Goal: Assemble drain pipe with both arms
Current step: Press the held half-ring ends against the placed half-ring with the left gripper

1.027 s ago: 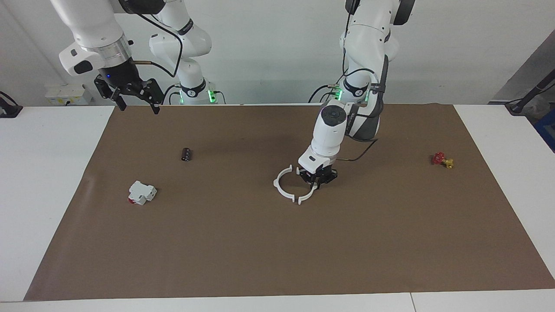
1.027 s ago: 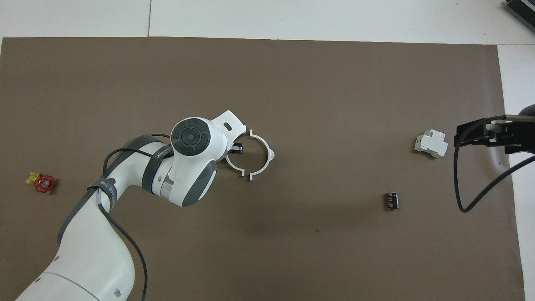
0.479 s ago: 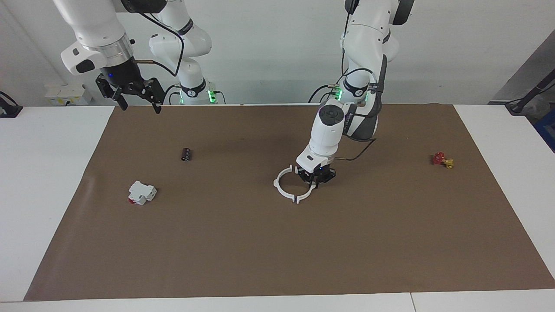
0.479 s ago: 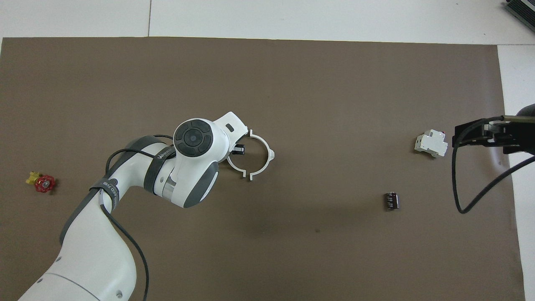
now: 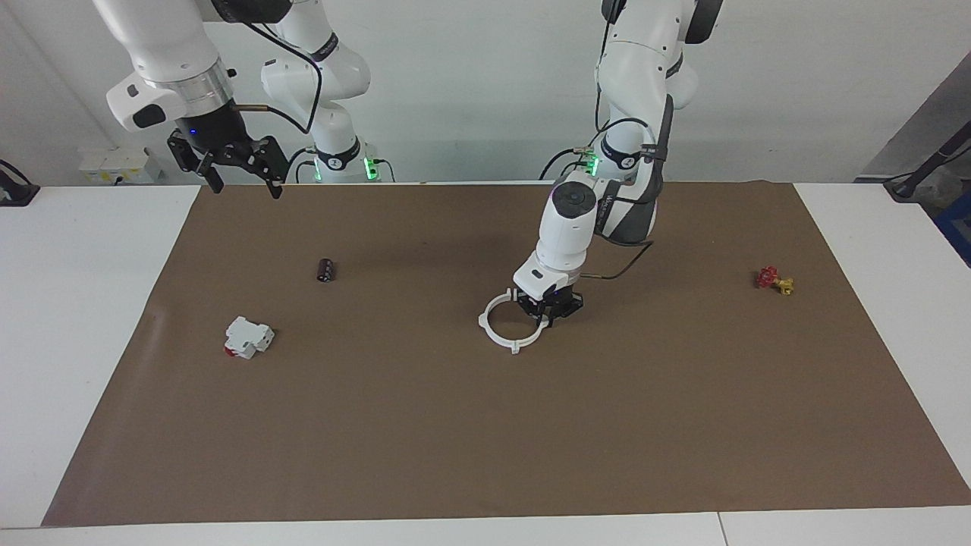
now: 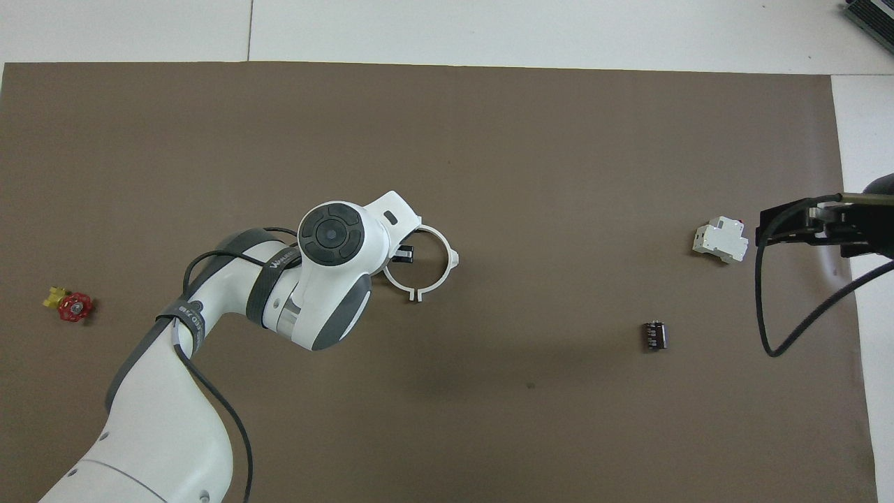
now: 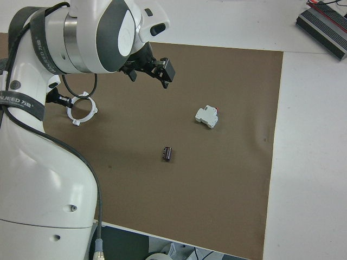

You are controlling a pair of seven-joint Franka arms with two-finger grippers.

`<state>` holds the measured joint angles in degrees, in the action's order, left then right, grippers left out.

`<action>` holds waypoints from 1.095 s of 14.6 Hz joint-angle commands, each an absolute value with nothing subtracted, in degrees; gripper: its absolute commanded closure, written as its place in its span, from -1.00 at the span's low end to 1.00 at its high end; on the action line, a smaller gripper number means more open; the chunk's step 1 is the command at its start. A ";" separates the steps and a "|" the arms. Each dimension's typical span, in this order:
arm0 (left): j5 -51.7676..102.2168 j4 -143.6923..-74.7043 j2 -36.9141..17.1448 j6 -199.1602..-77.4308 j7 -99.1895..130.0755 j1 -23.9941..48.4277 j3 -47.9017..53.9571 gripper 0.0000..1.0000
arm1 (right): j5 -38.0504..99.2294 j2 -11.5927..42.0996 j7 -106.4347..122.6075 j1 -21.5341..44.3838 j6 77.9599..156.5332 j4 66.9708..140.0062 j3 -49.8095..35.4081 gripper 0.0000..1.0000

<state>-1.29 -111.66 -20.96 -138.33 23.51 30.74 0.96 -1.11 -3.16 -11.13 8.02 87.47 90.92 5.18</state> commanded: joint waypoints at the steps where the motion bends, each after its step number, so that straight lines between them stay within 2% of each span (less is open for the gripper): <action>1: -2.64 -113.38 -20.13 -137.64 24.96 31.91 0.26 1.00 | 0.00 -3.69 -9.76 7.38 86.66 90.97 4.92 -1.00; 16: -1.93 -112.68 -20.13 -135.70 26.89 31.99 0.35 1.00 | -0.09 -3.69 -9.76 7.38 86.66 90.97 4.92 -1.00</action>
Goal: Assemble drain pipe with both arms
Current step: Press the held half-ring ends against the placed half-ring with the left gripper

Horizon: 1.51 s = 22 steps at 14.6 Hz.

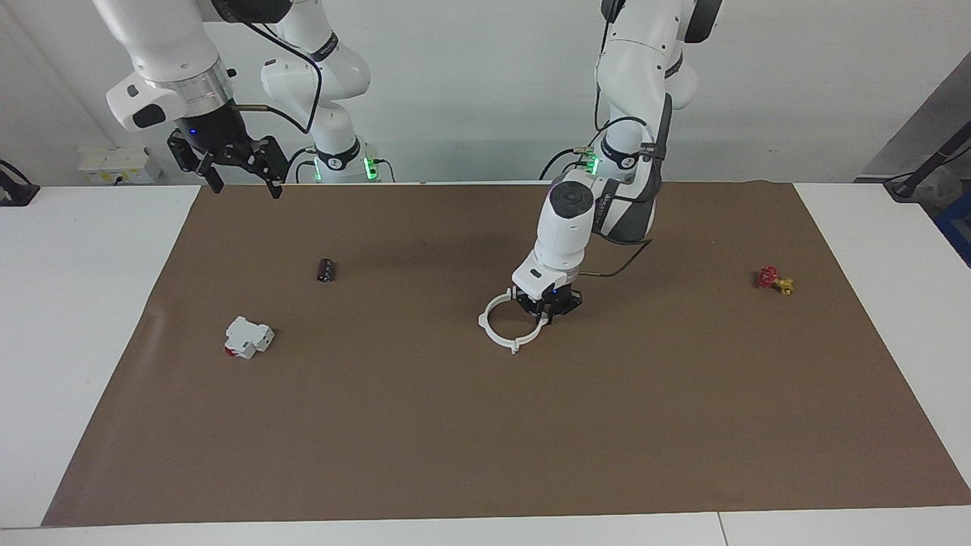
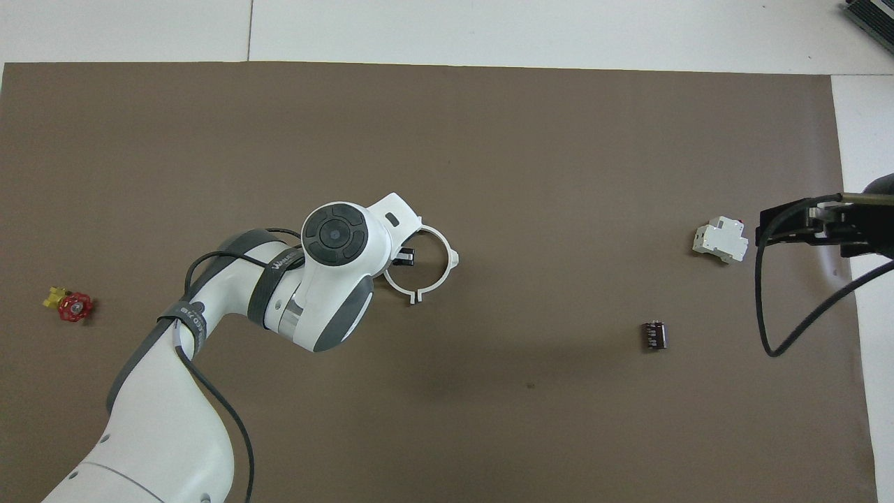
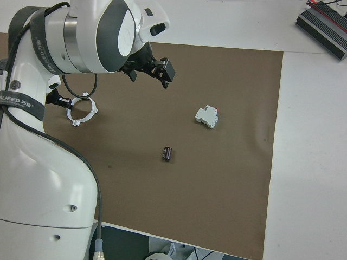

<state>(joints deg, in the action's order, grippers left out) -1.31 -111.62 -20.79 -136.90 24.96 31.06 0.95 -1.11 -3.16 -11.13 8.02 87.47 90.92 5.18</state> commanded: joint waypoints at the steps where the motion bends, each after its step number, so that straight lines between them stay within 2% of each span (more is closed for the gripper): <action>1: -1.93 -112.68 -20.13 -135.70 26.98 31.99 0.35 1.00 | -0.09 -3.69 -9.76 7.30 86.66 90.97 4.92 -1.00; 22: -2.02 -111.71 -20.39 -136.41 27.16 32.25 0.35 1.00 | 0.00 -3.69 -9.76 7.38 86.66 90.97 4.92 -1.00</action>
